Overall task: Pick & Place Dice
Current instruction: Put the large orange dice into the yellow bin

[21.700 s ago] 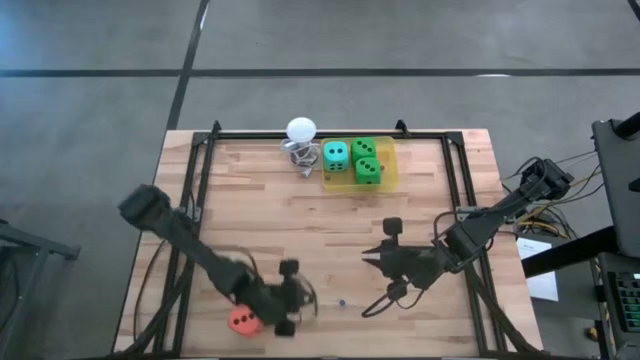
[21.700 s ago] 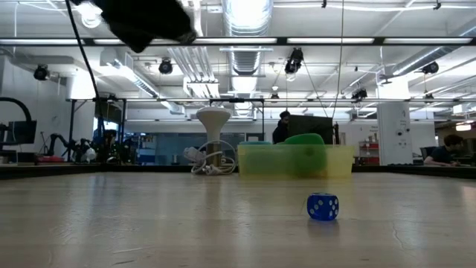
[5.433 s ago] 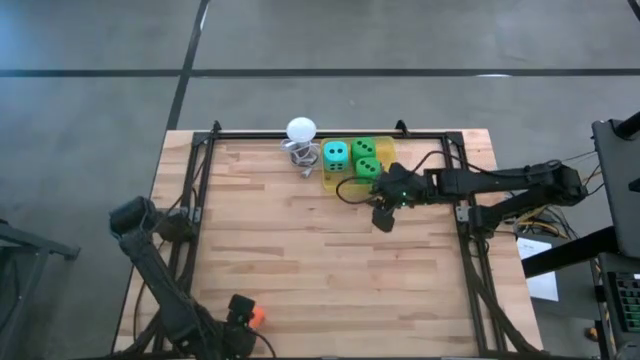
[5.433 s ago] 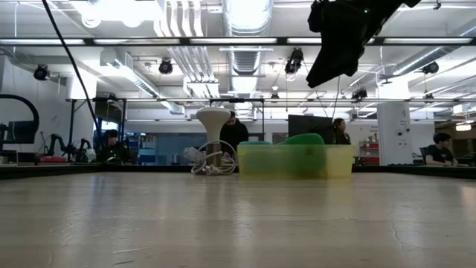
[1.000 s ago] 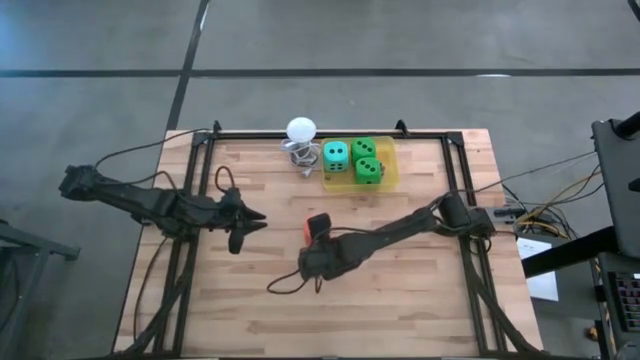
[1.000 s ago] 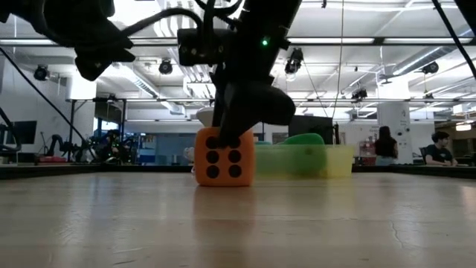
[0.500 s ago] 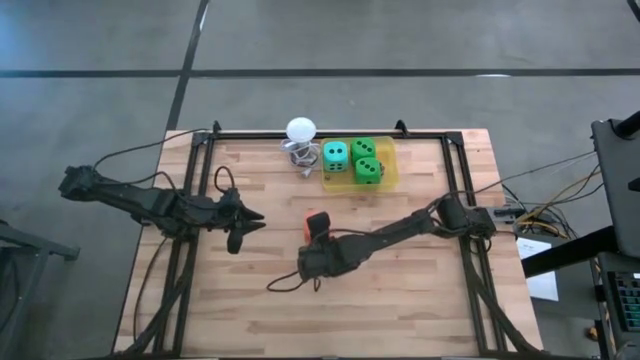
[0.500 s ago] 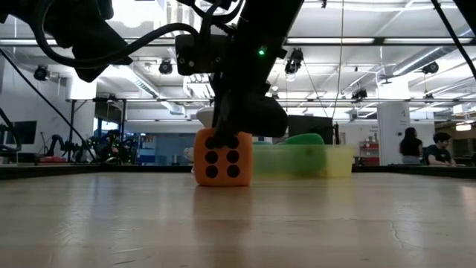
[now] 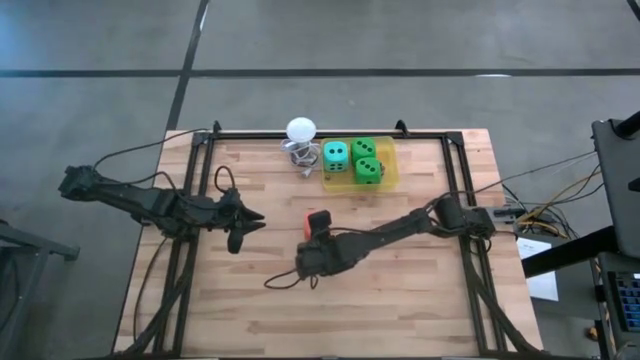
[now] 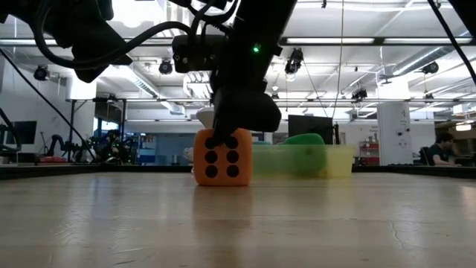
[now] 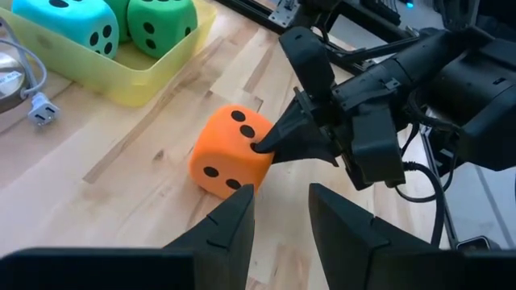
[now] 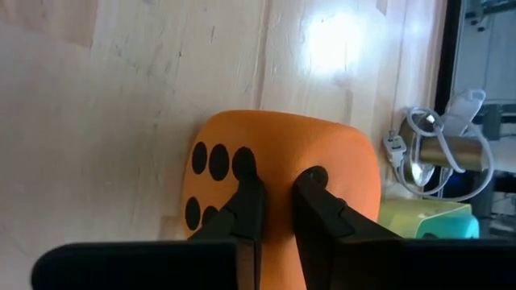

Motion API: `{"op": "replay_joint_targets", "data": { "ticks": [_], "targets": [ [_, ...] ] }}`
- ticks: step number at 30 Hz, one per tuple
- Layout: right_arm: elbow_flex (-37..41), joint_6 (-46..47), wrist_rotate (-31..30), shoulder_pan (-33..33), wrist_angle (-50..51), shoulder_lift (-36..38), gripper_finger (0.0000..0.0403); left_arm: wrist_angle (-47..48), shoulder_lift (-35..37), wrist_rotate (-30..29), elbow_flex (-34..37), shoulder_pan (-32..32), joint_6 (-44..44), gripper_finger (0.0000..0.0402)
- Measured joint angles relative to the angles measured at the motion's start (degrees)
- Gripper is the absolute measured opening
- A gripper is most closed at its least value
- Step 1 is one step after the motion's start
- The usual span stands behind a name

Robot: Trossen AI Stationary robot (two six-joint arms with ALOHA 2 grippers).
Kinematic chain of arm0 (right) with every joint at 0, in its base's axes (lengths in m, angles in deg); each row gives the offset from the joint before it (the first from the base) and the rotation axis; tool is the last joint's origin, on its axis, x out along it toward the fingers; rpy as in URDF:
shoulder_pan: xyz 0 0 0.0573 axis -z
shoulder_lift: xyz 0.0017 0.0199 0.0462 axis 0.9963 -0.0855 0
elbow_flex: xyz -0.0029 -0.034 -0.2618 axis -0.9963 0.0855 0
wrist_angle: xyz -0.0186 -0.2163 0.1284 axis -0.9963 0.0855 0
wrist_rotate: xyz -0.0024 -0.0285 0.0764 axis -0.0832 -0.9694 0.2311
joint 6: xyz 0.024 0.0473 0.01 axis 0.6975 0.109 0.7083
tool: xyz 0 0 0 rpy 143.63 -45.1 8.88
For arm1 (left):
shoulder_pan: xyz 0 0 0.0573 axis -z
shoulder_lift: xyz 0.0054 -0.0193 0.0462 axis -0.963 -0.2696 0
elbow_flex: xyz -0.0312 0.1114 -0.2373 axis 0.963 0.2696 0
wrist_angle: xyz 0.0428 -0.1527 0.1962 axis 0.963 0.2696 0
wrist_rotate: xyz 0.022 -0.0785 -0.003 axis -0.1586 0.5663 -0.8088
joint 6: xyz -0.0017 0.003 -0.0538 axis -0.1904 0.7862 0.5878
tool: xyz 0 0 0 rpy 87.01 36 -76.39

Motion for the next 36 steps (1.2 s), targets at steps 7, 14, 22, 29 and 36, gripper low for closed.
{"op": "replay_joint_targets", "data": {
  "ticks": [7,14,22,29,36],
  "targets": [
    [-5.3,1.3,1.4,0.1,7.0,0.6,0.0029,0.5,0.0,0.0,0.0,0.0,0.1,0.0124],
    [-8.2,2.7,1.9,0.3,11.9,0.7,0.0023,1.1,0.0,0.0,0.0,0.0,0.1,0.0124],
    [-8.2,6.2,2.7,0.0,13.8,3.4,0.0019,1.2,0.0,0.0,0.0,0.0,-0.1,0.0124],
    [-8.2,7.7,1.6,0.0,16.8,6.5,0.0018,1.4,0.0,0.0,0.0,0.0,-0.2,0.0124],
    [-8.0,6.8,-2.5,0.6,19.5,10.3,0.0017,1.7,0.0,0.0,0.0,0.0,-0.1,0.0124]
  ]
}}
